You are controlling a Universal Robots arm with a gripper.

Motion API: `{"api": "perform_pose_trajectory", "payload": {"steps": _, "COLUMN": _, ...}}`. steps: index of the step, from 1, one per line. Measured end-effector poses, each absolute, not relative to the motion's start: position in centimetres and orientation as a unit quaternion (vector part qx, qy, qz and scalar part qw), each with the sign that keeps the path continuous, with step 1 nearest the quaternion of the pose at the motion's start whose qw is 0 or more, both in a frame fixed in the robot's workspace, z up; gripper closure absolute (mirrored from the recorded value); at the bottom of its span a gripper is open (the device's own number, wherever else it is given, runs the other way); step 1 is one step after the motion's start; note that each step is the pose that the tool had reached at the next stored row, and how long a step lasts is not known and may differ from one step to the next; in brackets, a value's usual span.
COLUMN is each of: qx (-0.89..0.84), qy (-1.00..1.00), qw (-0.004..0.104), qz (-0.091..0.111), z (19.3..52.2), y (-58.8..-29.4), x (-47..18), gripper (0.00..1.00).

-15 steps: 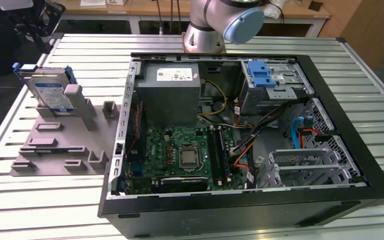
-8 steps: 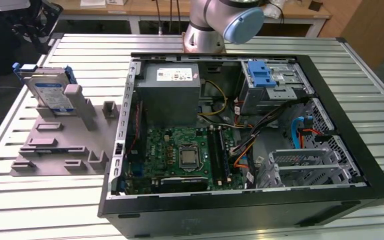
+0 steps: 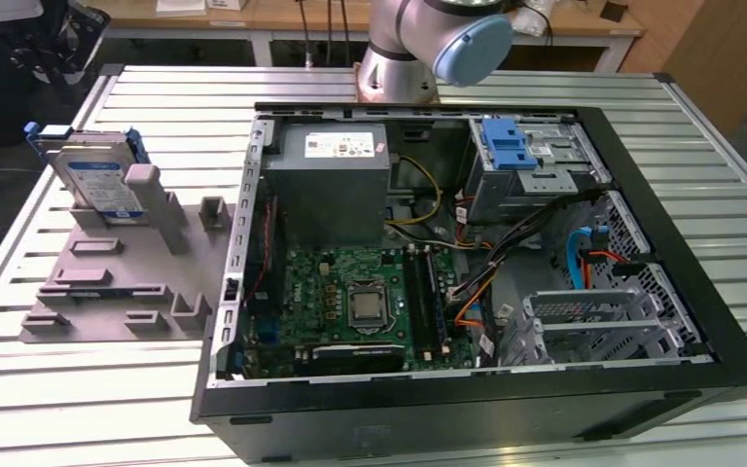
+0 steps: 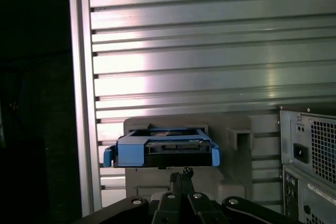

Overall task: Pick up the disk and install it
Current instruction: 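Reach for the disk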

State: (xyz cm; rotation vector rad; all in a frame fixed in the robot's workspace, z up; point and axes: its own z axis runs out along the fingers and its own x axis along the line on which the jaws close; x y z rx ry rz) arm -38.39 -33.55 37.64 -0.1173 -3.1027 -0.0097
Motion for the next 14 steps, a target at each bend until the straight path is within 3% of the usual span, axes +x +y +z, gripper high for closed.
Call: {"api": "perform_pose_trajectory", "payload": {"steps": 14, "qx": -0.038, "qy": -0.999, "qw": 0.018, "qz": -0.004, "z": 37.3, "y": -33.5, "x": -42.9, "gripper": 0.89}}
